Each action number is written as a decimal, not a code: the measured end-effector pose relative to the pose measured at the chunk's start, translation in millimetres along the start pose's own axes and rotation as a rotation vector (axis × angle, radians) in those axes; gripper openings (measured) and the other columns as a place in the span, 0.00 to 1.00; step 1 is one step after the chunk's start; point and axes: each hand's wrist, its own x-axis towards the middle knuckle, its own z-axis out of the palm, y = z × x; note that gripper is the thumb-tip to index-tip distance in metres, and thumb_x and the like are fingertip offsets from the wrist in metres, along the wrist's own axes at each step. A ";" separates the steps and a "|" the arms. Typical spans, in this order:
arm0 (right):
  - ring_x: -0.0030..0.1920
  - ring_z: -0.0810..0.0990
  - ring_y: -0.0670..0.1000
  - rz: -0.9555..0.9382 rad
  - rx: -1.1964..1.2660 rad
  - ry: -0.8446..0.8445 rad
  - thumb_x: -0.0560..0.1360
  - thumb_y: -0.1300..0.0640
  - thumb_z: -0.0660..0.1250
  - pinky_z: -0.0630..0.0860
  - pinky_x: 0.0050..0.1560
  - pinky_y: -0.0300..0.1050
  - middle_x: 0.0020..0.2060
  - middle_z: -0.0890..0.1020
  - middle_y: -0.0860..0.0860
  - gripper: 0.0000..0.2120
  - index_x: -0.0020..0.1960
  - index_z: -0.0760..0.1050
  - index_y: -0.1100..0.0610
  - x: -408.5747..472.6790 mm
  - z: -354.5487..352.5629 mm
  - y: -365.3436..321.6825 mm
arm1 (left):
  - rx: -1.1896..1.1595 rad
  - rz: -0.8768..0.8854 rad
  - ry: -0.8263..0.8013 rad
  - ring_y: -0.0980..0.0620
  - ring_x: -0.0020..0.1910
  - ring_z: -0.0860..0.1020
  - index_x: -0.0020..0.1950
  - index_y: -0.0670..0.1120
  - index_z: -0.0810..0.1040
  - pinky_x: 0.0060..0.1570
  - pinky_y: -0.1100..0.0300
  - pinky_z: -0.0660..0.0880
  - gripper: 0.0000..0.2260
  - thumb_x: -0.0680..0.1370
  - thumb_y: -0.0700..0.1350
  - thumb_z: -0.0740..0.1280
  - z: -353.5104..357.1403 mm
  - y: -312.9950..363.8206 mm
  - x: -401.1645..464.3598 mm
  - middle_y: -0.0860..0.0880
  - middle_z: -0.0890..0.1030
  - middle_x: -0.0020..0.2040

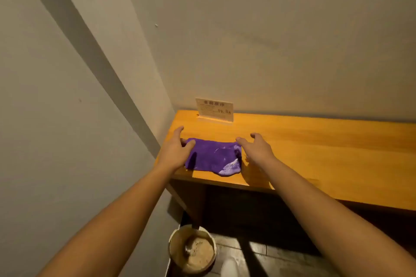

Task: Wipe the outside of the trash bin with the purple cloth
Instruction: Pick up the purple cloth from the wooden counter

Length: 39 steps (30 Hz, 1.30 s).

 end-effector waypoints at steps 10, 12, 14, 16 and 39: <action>0.53 0.76 0.55 0.135 0.052 0.036 0.77 0.35 0.66 0.74 0.50 0.48 0.63 0.79 0.55 0.33 0.73 0.68 0.57 12.9 51.5 -18.8 | -0.179 -0.246 -0.147 0.43 0.62 0.78 0.74 0.43 0.71 0.56 0.52 0.78 0.27 0.78 0.51 0.72 37.8 -25.9 41.1 0.42 0.79 0.67; 0.57 0.79 0.56 0.132 0.134 0.022 0.78 0.38 0.68 0.79 0.55 0.51 0.62 0.79 0.55 0.31 0.72 0.69 0.56 9.0 59.0 -18.5 | -0.476 -0.372 -0.213 0.46 0.54 0.83 0.69 0.40 0.77 0.45 0.57 0.81 0.19 0.79 0.46 0.72 42.0 -27.4 34.6 0.41 0.83 0.61; 0.56 0.83 0.56 0.155 0.289 -0.024 0.78 0.41 0.71 0.83 0.55 0.54 0.60 0.81 0.56 0.28 0.69 0.71 0.57 3.9 57.1 -24.2 | -0.747 -0.474 -0.280 0.47 0.49 0.86 0.65 0.39 0.79 0.40 0.57 0.82 0.15 0.80 0.43 0.71 38.6 -26.6 22.6 0.41 0.86 0.55; 0.51 0.85 0.54 0.143 0.408 -0.094 0.77 0.44 0.74 0.85 0.47 0.49 0.56 0.83 0.56 0.25 0.66 0.73 0.56 -3.0 45.8 -35.5 | -0.982 -0.523 -0.303 0.46 0.50 0.87 0.62 0.39 0.80 0.43 0.54 0.84 0.12 0.80 0.41 0.70 32.8 -28.2 9.7 0.41 0.87 0.54; 0.49 0.79 0.38 -0.431 0.188 -0.007 0.78 0.45 0.71 0.76 0.45 0.34 0.51 0.82 0.42 0.13 0.59 0.78 0.49 -172.6 -68.9 60.3 | -0.889 -0.095 -0.121 0.52 0.50 0.86 0.63 0.49 0.78 0.39 0.60 0.81 0.14 0.78 0.47 0.74 63.7 63.1 -234.0 0.50 0.88 0.50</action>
